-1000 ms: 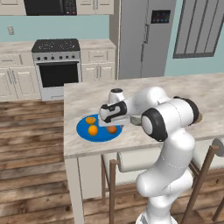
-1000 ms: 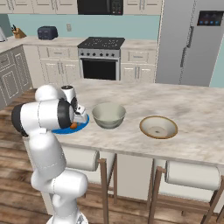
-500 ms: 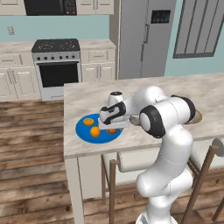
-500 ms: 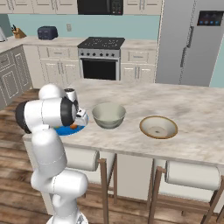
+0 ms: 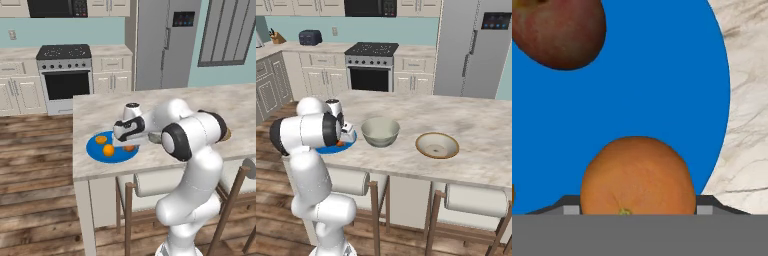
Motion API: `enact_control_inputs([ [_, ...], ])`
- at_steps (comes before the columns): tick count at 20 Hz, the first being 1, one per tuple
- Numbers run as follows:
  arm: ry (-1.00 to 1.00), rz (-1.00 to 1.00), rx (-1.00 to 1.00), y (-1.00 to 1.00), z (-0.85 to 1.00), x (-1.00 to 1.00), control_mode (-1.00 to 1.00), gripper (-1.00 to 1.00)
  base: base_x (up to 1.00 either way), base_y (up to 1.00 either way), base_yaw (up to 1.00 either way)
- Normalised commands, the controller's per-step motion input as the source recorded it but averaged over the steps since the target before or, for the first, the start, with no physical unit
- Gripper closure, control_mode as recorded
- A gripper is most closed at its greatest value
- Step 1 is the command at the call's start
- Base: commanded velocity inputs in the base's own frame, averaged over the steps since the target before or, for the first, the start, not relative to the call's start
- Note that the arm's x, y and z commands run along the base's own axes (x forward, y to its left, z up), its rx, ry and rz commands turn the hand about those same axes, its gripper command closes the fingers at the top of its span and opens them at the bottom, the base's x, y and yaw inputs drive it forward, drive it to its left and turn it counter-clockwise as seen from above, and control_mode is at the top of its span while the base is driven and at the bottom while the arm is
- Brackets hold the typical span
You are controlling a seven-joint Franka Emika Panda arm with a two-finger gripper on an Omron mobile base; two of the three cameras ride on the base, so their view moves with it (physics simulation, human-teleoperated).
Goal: Take the fruits from the plate on the dining counter and place two fruits in each bowl.
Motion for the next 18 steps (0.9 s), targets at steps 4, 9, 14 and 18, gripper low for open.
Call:
enact_control_inputs([
  [4, -0.1, 0.02, 0.0, -0.08, 0.8, -0.44, -1.0, 1.0, 0.0, 0.0, 0.0],
  [9, -0.14, 0.03, 0.0, -0.26, 0.56, -0.6, -1.0, 1.0, 0.0, 0.0, 0.0],
  [14, -0.06, 0.0, 0.01, -0.41, 0.56, -0.27, -1.0, 1.0, 0.0, 0.0, 0.0],
  [18, -0.02, 0.0, 0.01, -0.37, 0.63, 0.0, -1.0, 1.0, 0.0, 0.0, 0.0],
])
